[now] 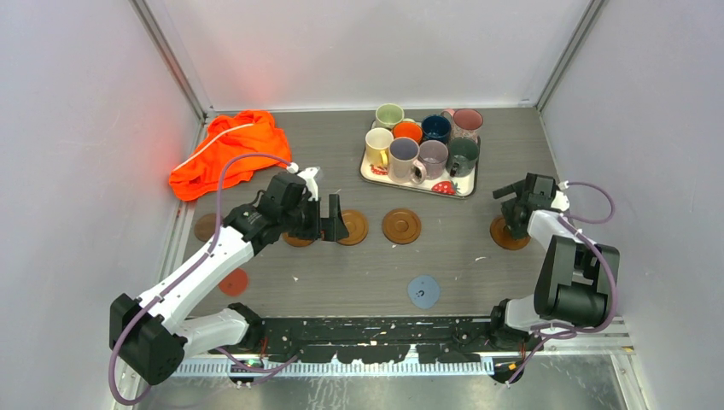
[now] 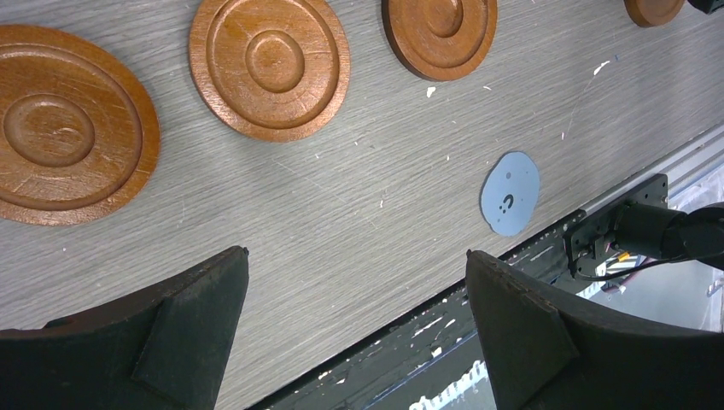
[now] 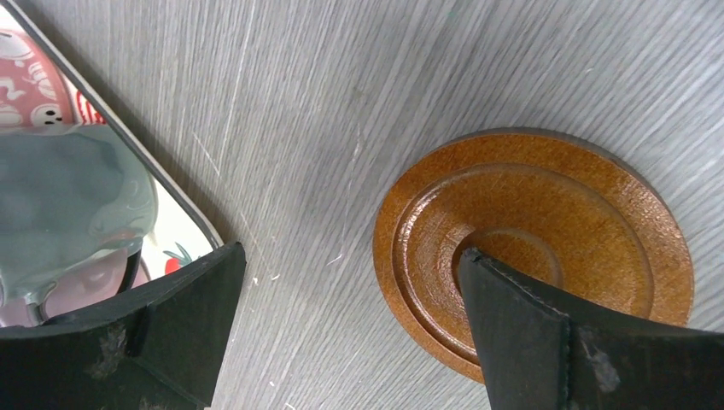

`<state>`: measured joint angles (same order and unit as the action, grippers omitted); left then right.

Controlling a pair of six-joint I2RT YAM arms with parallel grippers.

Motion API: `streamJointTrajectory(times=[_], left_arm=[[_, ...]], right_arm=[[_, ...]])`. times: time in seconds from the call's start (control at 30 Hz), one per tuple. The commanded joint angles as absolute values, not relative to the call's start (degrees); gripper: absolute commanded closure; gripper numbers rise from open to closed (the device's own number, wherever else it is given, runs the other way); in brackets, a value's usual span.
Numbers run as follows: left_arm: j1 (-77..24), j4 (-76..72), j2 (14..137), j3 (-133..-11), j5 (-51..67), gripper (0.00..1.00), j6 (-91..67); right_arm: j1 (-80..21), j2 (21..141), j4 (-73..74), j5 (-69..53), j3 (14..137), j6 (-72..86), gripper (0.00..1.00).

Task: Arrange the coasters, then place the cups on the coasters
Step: Move the coaster to the center of the board.

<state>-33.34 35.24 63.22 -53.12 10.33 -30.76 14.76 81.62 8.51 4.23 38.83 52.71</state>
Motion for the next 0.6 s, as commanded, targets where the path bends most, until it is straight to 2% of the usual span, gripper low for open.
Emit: streamJointTrajectory(times=[0.0,0.57], left_arm=[[-33.1,34.8,63.0,-53.9,11.3,0.00,-29.8],[-33.1,34.5,63.9,-53.6,11.8,0.00,-30.0]], right_arm=[[12.6,81.9,9.1,0.8,35.8,56.1,0.00],[-3.6,81.1,5.8,6.4,35.4,66.9,0.00]])
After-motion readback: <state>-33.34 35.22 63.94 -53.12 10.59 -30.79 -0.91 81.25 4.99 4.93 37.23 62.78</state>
